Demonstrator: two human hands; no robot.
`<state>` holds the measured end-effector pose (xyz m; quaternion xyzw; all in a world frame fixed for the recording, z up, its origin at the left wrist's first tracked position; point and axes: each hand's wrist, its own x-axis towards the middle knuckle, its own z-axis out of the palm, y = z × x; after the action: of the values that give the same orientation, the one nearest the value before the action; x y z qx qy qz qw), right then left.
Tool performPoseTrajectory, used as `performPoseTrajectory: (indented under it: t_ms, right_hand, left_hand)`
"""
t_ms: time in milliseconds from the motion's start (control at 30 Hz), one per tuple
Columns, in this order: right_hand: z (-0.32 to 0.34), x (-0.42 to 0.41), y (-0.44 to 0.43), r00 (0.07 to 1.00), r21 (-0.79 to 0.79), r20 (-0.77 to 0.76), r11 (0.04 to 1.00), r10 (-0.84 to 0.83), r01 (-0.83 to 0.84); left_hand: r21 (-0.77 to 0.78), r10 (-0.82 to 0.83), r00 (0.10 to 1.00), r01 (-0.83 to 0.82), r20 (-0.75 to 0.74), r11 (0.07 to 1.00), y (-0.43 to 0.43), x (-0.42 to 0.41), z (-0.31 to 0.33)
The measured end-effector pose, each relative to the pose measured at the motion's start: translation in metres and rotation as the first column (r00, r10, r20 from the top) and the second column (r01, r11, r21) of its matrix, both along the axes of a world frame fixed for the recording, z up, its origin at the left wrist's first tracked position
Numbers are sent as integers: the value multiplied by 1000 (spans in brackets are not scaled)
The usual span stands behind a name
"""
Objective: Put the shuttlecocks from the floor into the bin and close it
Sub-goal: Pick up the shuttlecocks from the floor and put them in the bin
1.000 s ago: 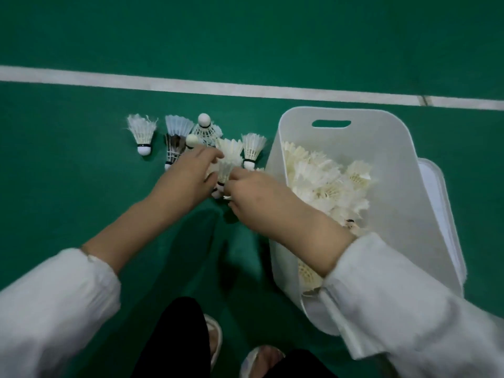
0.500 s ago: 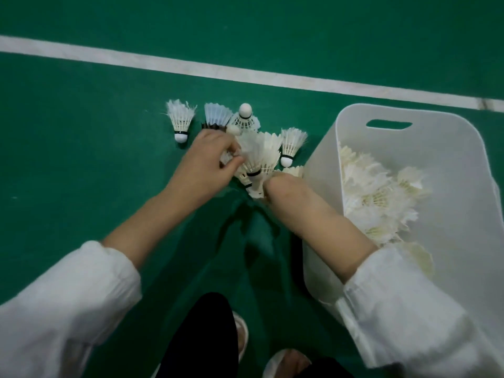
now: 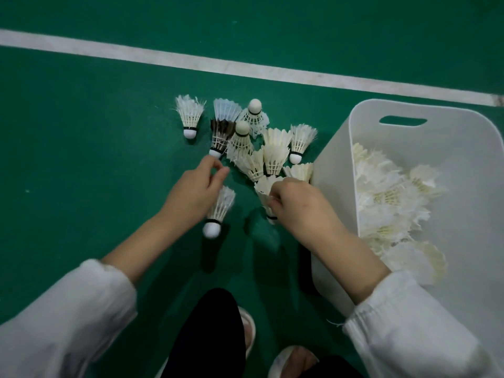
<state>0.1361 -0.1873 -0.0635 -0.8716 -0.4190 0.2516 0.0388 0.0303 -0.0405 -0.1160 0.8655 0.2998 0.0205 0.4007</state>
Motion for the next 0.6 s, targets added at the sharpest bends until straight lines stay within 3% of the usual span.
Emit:
performPoseTrajectory:
  t_ms: [100,300,433,600]
  right_hand:
    - [2,1,0,1000,22,-13,1000,-6,6]
    - [15,12,1,998,95,-40,994,-51,55]
    - [40,31,-5,996,210,-1,974,-88,86]
    - [71,41,-32,992,264,86,958,91,-111]
  left_hand:
    - [21,-56,996,58,-76,998,1,23,-5]
    - [-162,-169,969,140,-179,977,6,54,-26]
    - [-90,-173,966,158,-195,983,0,46,-19]
    - [133,-131,990,138,-60,981,-10,13,22]
